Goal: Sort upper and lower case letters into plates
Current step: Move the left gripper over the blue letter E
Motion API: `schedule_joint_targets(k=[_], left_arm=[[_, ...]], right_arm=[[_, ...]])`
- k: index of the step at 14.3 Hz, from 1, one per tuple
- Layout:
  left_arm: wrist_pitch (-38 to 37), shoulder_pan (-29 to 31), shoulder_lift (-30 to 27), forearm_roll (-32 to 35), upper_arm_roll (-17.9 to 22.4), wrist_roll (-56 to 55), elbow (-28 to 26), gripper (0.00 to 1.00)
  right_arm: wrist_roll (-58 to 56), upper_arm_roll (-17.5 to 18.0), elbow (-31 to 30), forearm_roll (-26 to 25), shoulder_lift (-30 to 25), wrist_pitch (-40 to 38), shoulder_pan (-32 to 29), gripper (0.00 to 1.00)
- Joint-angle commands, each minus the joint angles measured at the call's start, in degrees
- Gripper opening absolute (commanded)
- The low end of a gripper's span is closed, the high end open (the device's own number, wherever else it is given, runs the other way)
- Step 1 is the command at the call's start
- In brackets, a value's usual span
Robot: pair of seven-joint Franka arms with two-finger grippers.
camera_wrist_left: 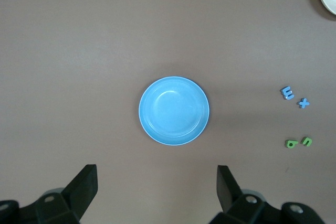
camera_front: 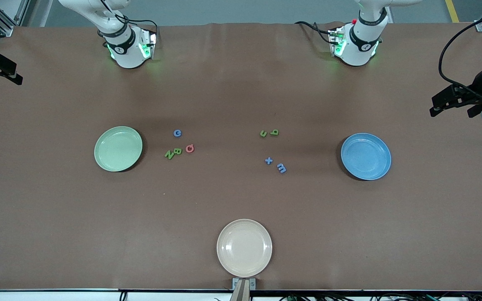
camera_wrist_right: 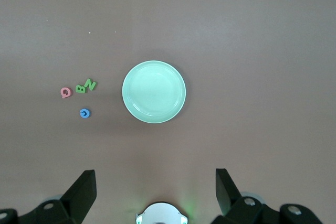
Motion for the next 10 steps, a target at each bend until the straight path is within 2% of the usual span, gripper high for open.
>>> schedule_joint_targets(k=[1, 7, 10], left_arm=[[-1.1, 0.4, 0.2, -0.1, -0.3, 0.5, 1.1, 1.00], [-1.9, 0.4, 0.6, -0.2, -0.3, -0.5, 1.2, 1.00], [-1.9, -0.1, 1.1, -2.6, -0.3, -2.1, 1.1, 1.00]], right_arm=[[-0.5, 0.3, -0.7, -1.0, -1.1, 1.0, 0.0, 1.00], [-0.3, 0.3, -0.7, -1.9, -1.1, 0.8, 0.3, 1.00], [-0.3, 0.3, -0.3, -1.8, -0.9, 0.6, 0.3, 1.00]])
